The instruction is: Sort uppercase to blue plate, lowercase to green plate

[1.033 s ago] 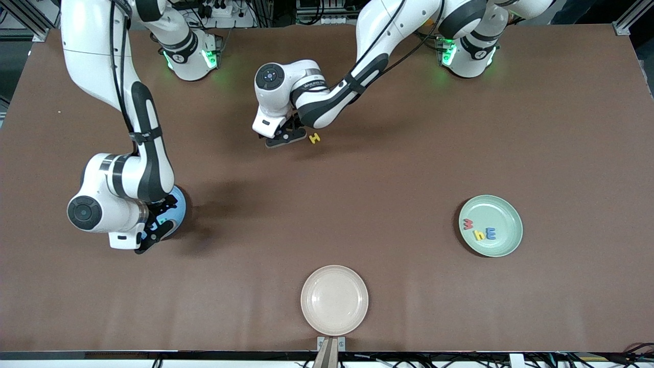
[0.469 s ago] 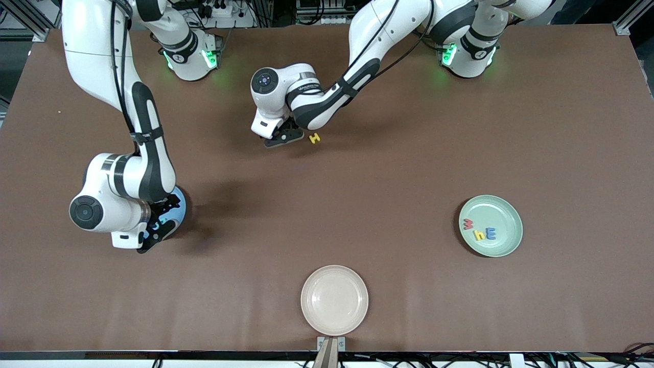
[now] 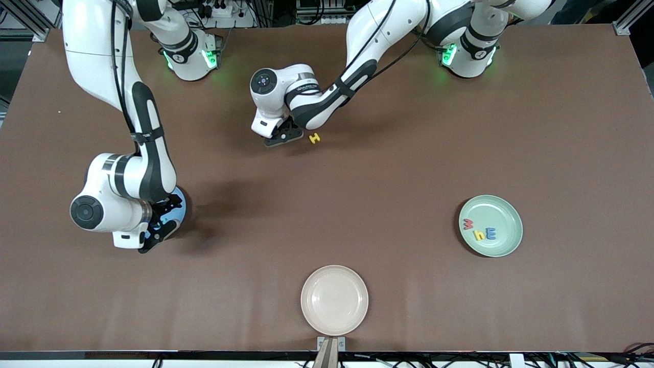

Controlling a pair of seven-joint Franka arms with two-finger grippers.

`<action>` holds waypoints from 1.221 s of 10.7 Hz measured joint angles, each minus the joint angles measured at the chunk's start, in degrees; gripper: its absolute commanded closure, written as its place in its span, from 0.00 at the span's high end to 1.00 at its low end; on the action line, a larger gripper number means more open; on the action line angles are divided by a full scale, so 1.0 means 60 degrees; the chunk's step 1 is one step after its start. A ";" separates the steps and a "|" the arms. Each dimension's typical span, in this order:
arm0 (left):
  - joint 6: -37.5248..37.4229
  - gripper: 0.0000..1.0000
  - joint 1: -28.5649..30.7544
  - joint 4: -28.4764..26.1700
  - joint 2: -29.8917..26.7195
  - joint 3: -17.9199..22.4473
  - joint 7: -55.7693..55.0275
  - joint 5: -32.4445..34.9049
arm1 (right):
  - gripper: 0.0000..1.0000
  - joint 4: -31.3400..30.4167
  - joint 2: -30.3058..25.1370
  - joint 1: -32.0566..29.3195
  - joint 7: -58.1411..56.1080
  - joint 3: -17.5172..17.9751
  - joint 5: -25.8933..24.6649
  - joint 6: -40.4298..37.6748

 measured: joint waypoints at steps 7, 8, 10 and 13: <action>0.0000 0.47 -0.0044 0.0052 0.0089 0.0004 0.0000 0.0000 | 1.00 -0.0142 0.0000 0.0036 0.0000 0.0186 0.0007 -0.0185; 0.0001 0.30 -0.0046 0.0063 0.0090 0.0005 0.0000 0.0000 | 1.00 -0.0142 0.0000 0.0038 0.0000 0.0186 0.0007 -0.0185; 0.0011 0.00 -0.0083 0.0109 0.0089 0.0006 0.0000 0.0000 | 1.00 -0.0142 0.0000 0.0033 0.0000 0.0185 0.0007 -0.0185; 0.0011 0.00 -0.0100 0.0155 0.0091 0.0038 -0.0012 -0.0008 | 1.00 -0.0142 0.0000 0.0028 0.0000 0.0180 0.0011 -0.0163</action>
